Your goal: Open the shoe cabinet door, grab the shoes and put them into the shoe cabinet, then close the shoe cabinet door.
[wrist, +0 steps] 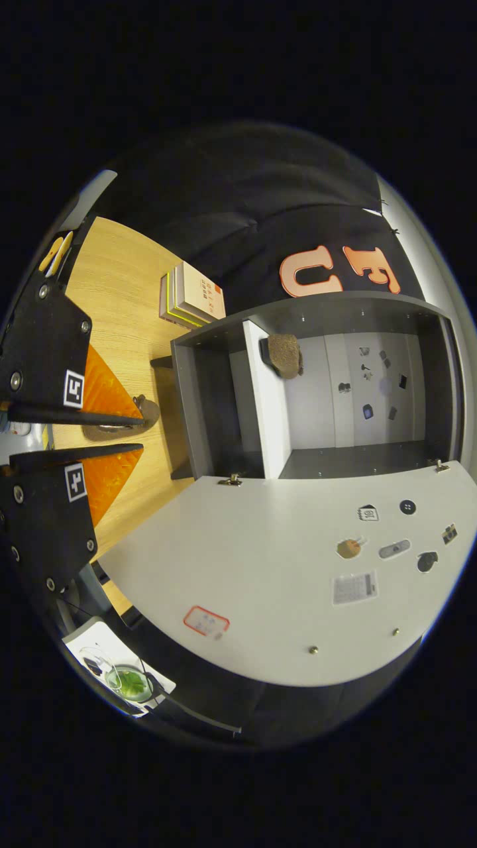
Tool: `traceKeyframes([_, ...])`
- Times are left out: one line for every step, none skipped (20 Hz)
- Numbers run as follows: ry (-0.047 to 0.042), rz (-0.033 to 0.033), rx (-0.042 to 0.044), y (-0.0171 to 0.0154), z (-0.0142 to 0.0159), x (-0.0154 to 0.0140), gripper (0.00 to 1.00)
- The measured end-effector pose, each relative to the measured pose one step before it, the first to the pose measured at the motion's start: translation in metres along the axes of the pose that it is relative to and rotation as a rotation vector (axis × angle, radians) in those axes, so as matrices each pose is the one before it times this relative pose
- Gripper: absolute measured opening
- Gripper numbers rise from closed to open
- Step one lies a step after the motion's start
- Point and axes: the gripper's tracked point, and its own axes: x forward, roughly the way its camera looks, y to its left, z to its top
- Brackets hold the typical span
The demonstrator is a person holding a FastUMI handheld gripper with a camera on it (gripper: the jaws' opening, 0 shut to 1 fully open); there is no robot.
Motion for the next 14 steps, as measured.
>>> traceKeyframes([0.02392,0.01326,0.00056,0.00388,-0.00884,0.01095,0.17])
traceKeyframes([0.02621,0.0105,-0.00222,0.00444,-0.01022,0.01138,0.17])
traceKeyframes([0.02374,0.00787,-0.00394,0.00243,-0.00796,0.01128,0.17])
traceKeyframes([0.02343,0.00913,-0.00286,0.00525,-0.00795,0.01185,0.16])
traceKeyframes([0.01985,0.01163,-0.00174,0.00355,-0.00644,0.01073,0.17])
traceKeyframes([0.02128,0.00758,-0.00222,0.00327,-0.00739,0.01363,0.17])
traceKeyframes([0.02557,0.00945,-0.003,0.00308,-0.00758,0.01261,0.16])
traceKeyframes([0.02268,0.00987,-0.00184,0.00334,-0.00812,0.01348,0.17])
traceKeyframes([0.02329,0.0085,0.00258,0.00225,-0.00581,0.014,0.17])
traceKeyframes([0.02522,0.013,0.00359,0.00403,-0.00809,0.01476,0.16])
traceKeyframes([0.02154,0.00607,-0.00017,0.00292,-0.00696,0.01372,0.16])
traceKeyframes([0.02088,0.00315,-0.00534,0.0007,-0.00662,0.01362,0.17])
traceKeyframes([0.02232,0.00481,-0.00507,0.00247,-0.00606,0.01285,0.17])
traceKeyframes([0.01794,0.00762,-0.00213,0.00135,-0.00518,0.00968,0.17])
